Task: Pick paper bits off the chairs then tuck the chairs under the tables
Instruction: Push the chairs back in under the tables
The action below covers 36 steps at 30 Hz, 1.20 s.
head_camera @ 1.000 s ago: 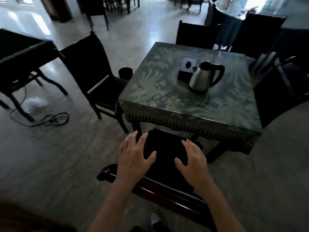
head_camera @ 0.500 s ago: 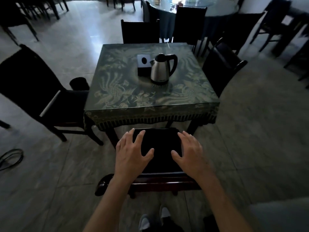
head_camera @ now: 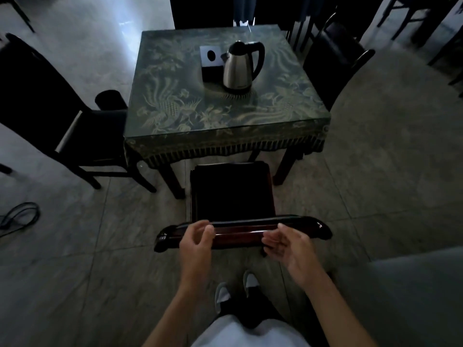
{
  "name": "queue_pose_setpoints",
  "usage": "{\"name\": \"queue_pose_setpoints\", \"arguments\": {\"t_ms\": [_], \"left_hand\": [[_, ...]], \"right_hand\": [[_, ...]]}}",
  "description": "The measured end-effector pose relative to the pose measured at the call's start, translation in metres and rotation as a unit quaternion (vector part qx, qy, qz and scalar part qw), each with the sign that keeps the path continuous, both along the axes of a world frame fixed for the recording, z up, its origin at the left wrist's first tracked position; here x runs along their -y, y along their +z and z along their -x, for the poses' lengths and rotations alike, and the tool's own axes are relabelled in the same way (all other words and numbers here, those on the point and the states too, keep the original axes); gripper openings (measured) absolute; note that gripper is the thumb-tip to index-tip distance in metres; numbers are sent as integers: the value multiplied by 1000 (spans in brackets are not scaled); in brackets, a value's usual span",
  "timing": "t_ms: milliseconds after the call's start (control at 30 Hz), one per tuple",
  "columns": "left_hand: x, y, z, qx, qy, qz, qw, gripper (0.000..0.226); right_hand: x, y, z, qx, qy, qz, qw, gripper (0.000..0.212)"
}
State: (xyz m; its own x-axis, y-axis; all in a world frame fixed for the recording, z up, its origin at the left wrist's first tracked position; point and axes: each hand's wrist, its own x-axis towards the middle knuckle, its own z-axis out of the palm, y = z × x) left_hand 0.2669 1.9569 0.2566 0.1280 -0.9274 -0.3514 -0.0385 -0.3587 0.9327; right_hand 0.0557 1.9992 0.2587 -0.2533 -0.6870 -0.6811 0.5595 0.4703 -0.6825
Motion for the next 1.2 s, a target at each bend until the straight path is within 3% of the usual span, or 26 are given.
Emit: {"name": "queue_pose_setpoints", "arguments": {"t_ms": [100,167,400,500,800,1200], "left_hand": [[-13,-14,2,-183,132,-174,958,16],[-15,-20,4,-255,166,-237,923,20],[6,-35,11,-436,221,-230,842,29],[19,-43,14,-438,225,-251,834,33],[29,-66,18,-379,217,-254,863,14],[49,-74,23,-342,207,-218,890,17]], "right_hand": [[-16,-17,-5,47,-16,-67,997,34],[-16,-25,-10,68,-46,-90,993,30],[15,-32,-14,220,-169,-15,961,33],[23,-38,-16,223,-187,-3,957,30],[35,-50,-18,186,-222,-8,957,42],[54,-70,-5,143,-234,-2,962,46]]}}
